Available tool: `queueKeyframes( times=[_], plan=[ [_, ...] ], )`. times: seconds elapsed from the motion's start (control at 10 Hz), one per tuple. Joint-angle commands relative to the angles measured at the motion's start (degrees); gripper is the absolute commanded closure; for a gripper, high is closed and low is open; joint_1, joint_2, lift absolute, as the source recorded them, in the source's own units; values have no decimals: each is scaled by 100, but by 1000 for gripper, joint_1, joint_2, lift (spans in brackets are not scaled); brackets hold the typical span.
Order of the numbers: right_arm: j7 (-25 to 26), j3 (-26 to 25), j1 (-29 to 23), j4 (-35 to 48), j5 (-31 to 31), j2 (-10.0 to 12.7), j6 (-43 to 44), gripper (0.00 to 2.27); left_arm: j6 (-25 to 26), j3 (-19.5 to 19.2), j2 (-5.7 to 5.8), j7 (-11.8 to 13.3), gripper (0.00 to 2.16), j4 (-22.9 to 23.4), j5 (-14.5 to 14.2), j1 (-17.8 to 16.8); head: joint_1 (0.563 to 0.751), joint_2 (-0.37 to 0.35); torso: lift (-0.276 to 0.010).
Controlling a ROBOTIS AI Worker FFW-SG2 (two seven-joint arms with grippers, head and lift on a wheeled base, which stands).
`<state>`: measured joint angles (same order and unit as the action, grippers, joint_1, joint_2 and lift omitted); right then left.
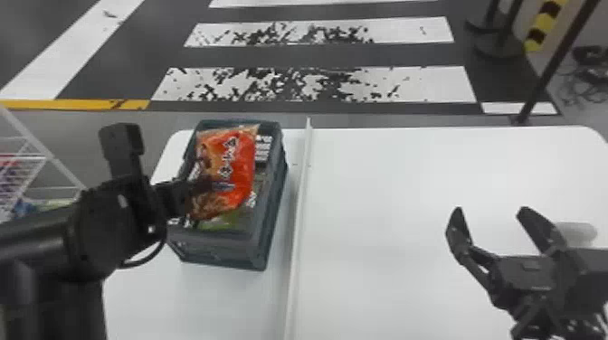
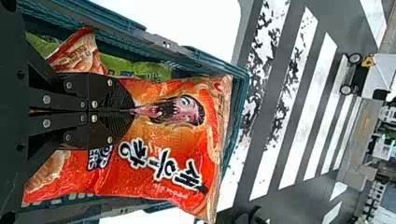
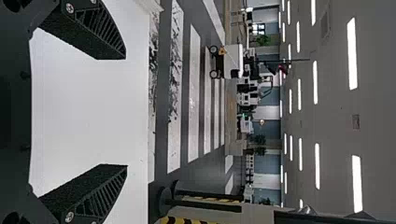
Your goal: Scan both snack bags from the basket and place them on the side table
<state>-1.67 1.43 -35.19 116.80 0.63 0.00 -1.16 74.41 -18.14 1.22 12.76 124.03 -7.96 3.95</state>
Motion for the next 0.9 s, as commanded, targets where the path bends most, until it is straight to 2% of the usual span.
queueKeyframes(
  times=[0.0,0.2,0.3,0.5,0.6,0.8],
  plan=[
    [0,24,12,1,43,5,-21,97,43,-137,-17,-28,2138,403,-223,150,695,125,-74],
    [0,24,-23,54,78,5,-21,97,114,-146,-87,-151,2138,868,-355,194,695,134,-74],
    [0,15,-49,98,78,5,-21,97,114,-181,-137,-186,2138,1018,-531,185,695,131,-74],
    [0,-11,-76,133,104,5,-21,97,360,-199,-137,-326,2138,1633,-891,282,695,121,-74],
    [0,-20,-84,159,113,5,-21,97,518,-32,-137,-344,2138,1853,-935,317,695,110,-74],
    [0,-46,-84,159,139,5,-21,97,659,663,-137,-520,2138,1976,-1120,343,695,74,-74]
  ],
)
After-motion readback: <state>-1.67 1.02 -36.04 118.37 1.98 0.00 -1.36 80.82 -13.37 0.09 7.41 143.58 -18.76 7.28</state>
